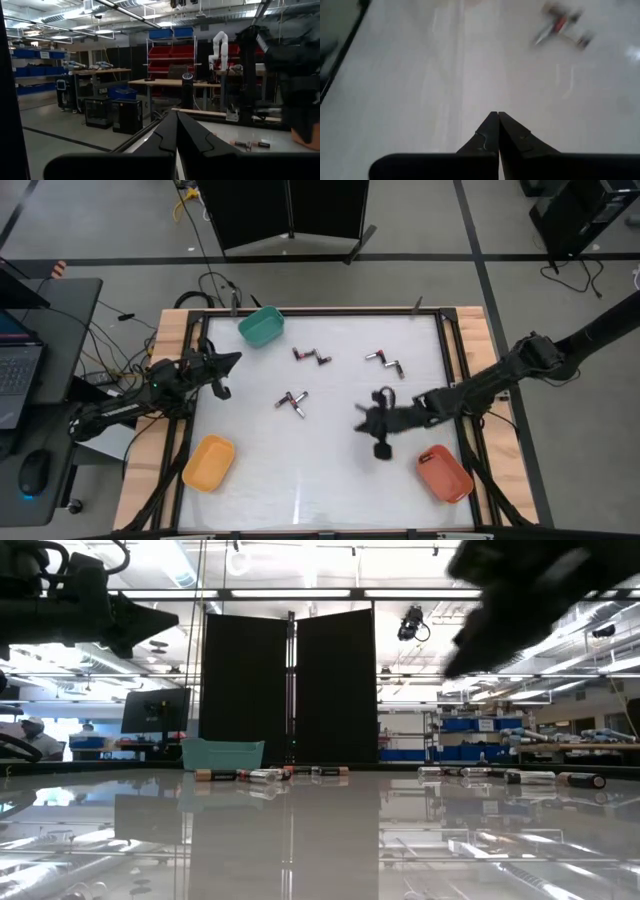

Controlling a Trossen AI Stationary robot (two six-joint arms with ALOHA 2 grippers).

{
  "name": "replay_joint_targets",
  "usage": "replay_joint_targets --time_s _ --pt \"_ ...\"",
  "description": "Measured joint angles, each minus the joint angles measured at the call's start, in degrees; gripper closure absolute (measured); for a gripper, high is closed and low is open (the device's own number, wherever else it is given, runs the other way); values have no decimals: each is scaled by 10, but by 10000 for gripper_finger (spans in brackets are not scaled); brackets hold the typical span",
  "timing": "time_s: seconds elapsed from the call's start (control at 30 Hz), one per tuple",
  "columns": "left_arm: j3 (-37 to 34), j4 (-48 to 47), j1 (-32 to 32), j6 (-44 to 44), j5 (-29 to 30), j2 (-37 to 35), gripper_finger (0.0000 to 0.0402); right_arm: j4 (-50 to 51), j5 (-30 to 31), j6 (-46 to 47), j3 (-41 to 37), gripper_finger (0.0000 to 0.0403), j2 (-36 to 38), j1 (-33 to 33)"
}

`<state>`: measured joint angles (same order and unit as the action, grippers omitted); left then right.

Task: Sort batteries
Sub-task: Put the silver battery into the yellow bin

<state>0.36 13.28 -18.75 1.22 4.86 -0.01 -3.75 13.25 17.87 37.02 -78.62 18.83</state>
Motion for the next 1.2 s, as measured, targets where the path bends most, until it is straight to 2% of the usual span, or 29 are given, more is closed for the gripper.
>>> replay_joint_targets --time_s 0.07,0.17,0.3,0.47,0.53,0.63,0.73,0.93,1.2 --pt "0 10 0 0 0 0 387 -70 2 -36 -22 395 -4 -29" --pt "0 28 0 0 0 0 387 -118 2 -78 -39 394 -10 -67" --pt "0 64 0 -4 0 0 387 -135 2 -91 -41 392 -10 -119" --pt "0 125 0 -85 -3 0 387 -145 2 -94 -40 385 -10 -172" --pt "1 132 0 -110 -20 0 387 -142 -2 -113 -40 386 -10 -187" --pt "17 89 0 -106 -89 18 387 -141 -13 -152 -40 392 -10 -201" --pt "43 89 0 -115 -153 62 387 -140 -16 -178 -40 395 -10 -207" --pt "119 53 0 -103 -207 213 387 -121 -15 -214 -40 389 -9 -220" --pt "265 -98 1 -38 -277 432 387 -120 -15 -244 -40 394 10 -247"
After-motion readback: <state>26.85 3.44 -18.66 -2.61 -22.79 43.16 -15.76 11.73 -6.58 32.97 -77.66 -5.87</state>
